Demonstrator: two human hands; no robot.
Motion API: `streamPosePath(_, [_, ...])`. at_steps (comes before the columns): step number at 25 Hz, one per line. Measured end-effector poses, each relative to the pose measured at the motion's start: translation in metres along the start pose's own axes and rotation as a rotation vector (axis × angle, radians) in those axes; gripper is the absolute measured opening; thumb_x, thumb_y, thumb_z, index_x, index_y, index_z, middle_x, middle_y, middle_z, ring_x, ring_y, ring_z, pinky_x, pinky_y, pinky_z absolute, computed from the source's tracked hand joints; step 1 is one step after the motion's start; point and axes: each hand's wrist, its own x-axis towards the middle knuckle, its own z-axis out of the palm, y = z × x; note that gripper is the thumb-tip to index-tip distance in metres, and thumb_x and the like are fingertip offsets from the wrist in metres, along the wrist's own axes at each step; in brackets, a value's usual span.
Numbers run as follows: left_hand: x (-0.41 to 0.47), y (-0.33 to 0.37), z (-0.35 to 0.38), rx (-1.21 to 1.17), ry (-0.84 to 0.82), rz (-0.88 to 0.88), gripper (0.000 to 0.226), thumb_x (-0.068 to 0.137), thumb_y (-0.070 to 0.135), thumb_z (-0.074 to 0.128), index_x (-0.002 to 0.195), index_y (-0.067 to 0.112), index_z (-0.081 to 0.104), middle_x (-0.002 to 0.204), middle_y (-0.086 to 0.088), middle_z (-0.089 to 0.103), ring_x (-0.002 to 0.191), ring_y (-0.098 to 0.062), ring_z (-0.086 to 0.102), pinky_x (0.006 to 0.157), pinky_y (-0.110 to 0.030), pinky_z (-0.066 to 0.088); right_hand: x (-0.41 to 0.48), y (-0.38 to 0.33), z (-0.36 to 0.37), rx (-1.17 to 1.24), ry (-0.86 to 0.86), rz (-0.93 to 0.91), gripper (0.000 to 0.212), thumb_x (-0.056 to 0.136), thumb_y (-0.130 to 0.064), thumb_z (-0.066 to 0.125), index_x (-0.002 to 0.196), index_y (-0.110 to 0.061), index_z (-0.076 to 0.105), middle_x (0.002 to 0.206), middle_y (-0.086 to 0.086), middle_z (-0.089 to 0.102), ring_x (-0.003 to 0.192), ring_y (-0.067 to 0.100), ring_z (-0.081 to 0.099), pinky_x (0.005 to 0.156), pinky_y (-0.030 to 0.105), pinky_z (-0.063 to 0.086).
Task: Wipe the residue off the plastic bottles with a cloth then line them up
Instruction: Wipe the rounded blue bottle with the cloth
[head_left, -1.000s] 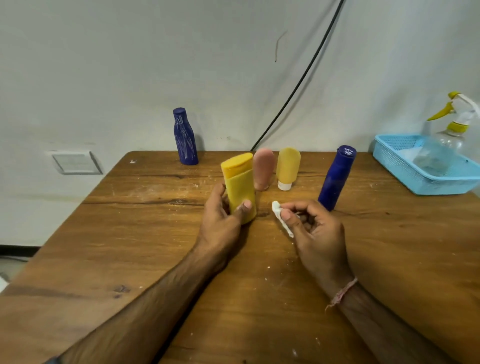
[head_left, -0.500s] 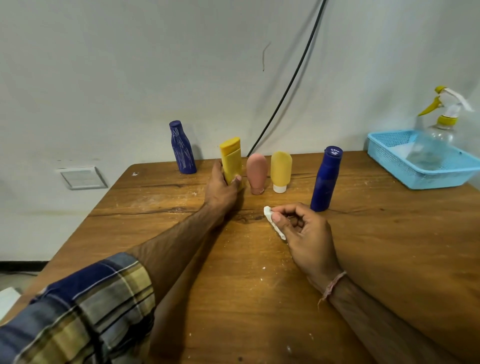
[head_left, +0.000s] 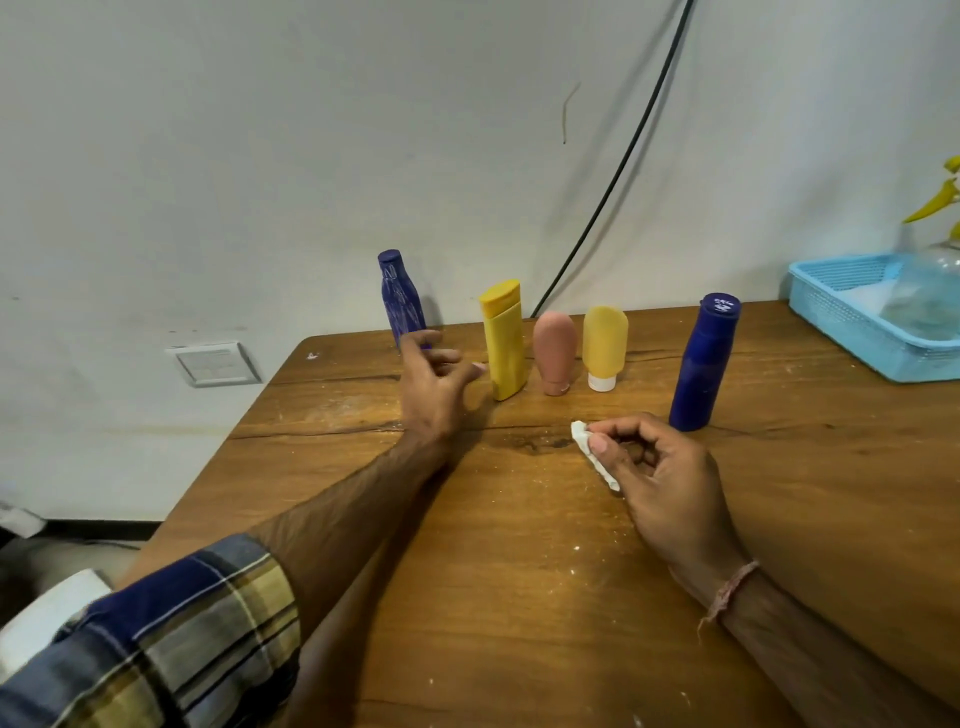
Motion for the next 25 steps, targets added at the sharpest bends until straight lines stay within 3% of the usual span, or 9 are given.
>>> streamPosePath(2, [0.024, -0.007, -0.018, 0.058, 0.172, -0.023, 0.058, 0.076, 0.021, 0.079, 0.122, 0.018, 0.044, 0.112, -0.011, 0.060, 0.103, -0.026, 0.063, 0.089, -0.040, 0.056, 0.000, 0.000, 0.001, -0.014, -0.007, -0.010, 0.011, 0.090, -0.022, 0.070, 0.100, -0.028, 0.072, 0.102, -0.013, 0.071, 0.095, -0.006, 0.063, 0.072, 0.008, 0.052])
streamPosePath(4, [0.057, -0.014, -0.028, 0.229, 0.241, -0.087, 0.063, 0.079, 0.024, 0.081, 0.126, 0.016, 0.040, 0.119, -0.009, 0.055, 0.107, -0.027, 0.060, 0.090, -0.040, 0.057, 0.000, -0.001, 0.003, -0.013, -0.015, 0.001, 0.012, 0.090, -0.022, 0.070, 0.098, -0.030, 0.071, 0.101, -0.014, 0.071, 0.095, -0.007, 0.063, 0.071, 0.007, 0.052])
streamPosePath(7, [0.096, -0.023, -0.026, 0.380, 0.182, -0.187, 0.086, 0.073, 0.046, 0.086, 0.136, 0.019, 0.033, 0.124, -0.007, 0.052, 0.108, -0.027, 0.059, 0.091, -0.043, 0.057, 0.000, 0.001, 0.003, -0.007, -0.011, 0.015, 0.011, 0.088, -0.023, 0.071, 0.096, -0.030, 0.073, 0.096, -0.015, 0.072, 0.092, -0.005, 0.065, 0.071, 0.009, 0.053])
streamPosePath(11, [0.119, -0.027, -0.020, 0.440, 0.141, -0.241, 0.086, 0.076, 0.049, 0.084, 0.136, 0.018, 0.031, 0.117, -0.005, 0.052, 0.086, -0.020, 0.059, 0.069, -0.035, 0.053, 0.001, 0.005, 0.003, -0.018, -0.033, 0.013, 0.011, 0.088, -0.022, 0.072, 0.098, -0.027, 0.074, 0.094, -0.012, 0.073, 0.090, -0.004, 0.067, 0.071, 0.011, 0.055])
streamPosePath(13, [0.123, -0.027, -0.020, 0.399, 0.140, -0.268, 0.079, 0.079, 0.046, 0.082, 0.135, 0.019, 0.032, 0.121, -0.007, 0.055, 0.080, -0.018, 0.057, 0.062, -0.031, 0.048, 0.002, 0.006, 0.003, -0.015, -0.037, 0.014, 0.010, 0.088, -0.022, 0.073, 0.097, -0.027, 0.074, 0.094, -0.013, 0.073, 0.090, -0.004, 0.067, 0.072, 0.012, 0.055])
streamPosePath(18, [0.089, -0.019, -0.034, 0.143, 0.063, -0.188, 0.071, 0.082, 0.039, 0.081, 0.134, 0.020, 0.037, 0.123, -0.004, 0.057, 0.092, -0.016, 0.063, 0.066, -0.025, 0.050, 0.001, 0.004, 0.003, -0.014, -0.042, 0.015, 0.011, 0.089, -0.022, 0.072, 0.097, -0.028, 0.073, 0.095, -0.012, 0.073, 0.092, -0.004, 0.066, 0.071, 0.013, 0.056])
streamPosePath(20, [0.056, -0.012, -0.047, 0.017, -0.006, -0.192, 0.069, 0.079, 0.041, 0.083, 0.132, 0.019, 0.044, 0.120, -0.002, 0.061, 0.094, -0.017, 0.067, 0.069, -0.029, 0.056, 0.001, 0.004, 0.003, -0.006, -0.034, 0.015, 0.012, 0.088, -0.021, 0.072, 0.097, -0.029, 0.073, 0.096, -0.012, 0.073, 0.092, -0.003, 0.066, 0.071, 0.015, 0.056])
streamPosePath(25, [-0.048, 0.008, -0.080, -0.368, -0.228, -0.316, 0.058, 0.079, 0.035, 0.083, 0.122, 0.004, 0.062, 0.120, -0.020, 0.069, 0.096, -0.028, 0.072, 0.081, -0.036, 0.057, 0.000, 0.000, 0.004, 0.051, -0.051, 0.001, 0.014, 0.087, -0.019, 0.074, 0.096, -0.029, 0.074, 0.095, -0.012, 0.075, 0.092, 0.001, 0.068, 0.076, 0.015, 0.057])
